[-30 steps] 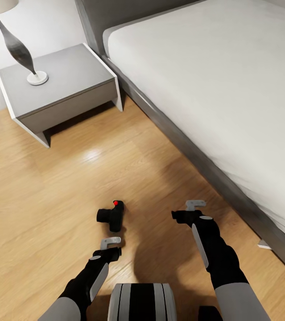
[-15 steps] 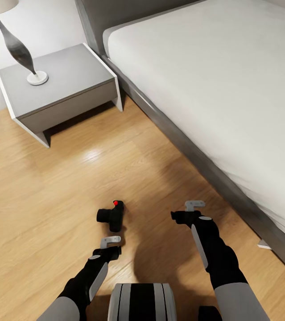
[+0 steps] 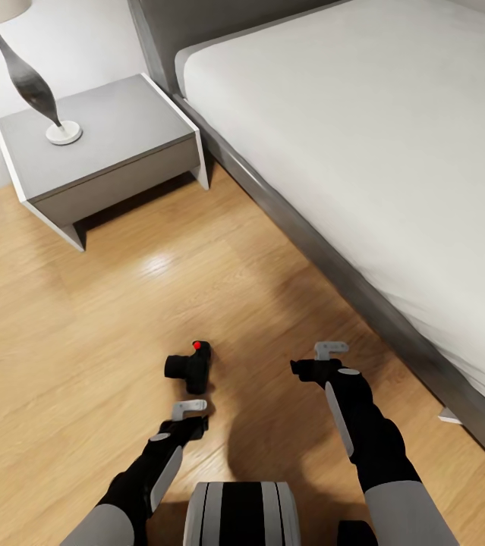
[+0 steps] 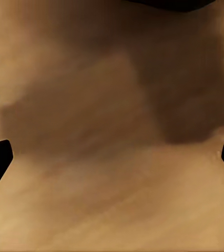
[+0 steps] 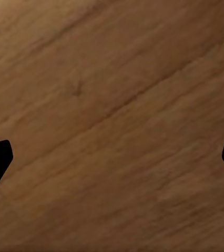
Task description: Attach the digital camera to the camera tripod in the bedroom.
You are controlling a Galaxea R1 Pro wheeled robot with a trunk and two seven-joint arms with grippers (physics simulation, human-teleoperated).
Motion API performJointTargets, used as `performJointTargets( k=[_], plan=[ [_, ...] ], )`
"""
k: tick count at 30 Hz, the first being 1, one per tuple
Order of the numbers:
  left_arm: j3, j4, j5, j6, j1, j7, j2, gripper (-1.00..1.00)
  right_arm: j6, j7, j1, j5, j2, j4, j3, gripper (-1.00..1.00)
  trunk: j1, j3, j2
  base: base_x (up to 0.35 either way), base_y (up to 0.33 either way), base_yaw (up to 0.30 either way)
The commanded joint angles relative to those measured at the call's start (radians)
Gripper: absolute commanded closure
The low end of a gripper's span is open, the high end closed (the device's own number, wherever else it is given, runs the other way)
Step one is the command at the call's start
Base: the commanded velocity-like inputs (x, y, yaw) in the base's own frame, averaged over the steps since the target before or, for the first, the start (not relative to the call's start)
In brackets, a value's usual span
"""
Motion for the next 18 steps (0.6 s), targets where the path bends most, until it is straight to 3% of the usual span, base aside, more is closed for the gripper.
performJointTargets(
  k=[1, 5, 11, 18],
  plan=[
    [-0.006, -0.002, 0.007, 0.001, -0.001, -0.005, 0.002, -1.0, 0.005, 0.002, 0.0, 0.01, 0.001, -0.001, 0.0, -1.0, 0.0, -0.001, 0.0, 0.0, 0.0, 0.0],
    [-0.006, -0.001, -0.025, -0.017, -0.004, -0.06, 0.009, -1.0, 0.003, 0.002, 0.0, 0.012, 0.001, 0.001, 0.0, -1.0, 0.0, -0.001, 0.0, 0.0, 0.0, 0.0],
    [-0.005, 0.004, -0.061, -0.026, -0.028, -0.083, 0.012, -1.0, 0.001, 0.002, 0.0, 0.014, -0.001, 0.001, 0.0, -1.0, 0.0, -0.001, 0.0, 0.0, 0.0, 0.0],
    [-0.005, 0.013, -0.07, -0.028, -0.058, -0.088, 0.011, -1.0, -0.001, 0.002, 0.0, 0.014, -0.001, 0.001, -0.001, -1.0, 0.0, -0.001, 0.0, 0.0, 0.0, 0.0]
  ],
)
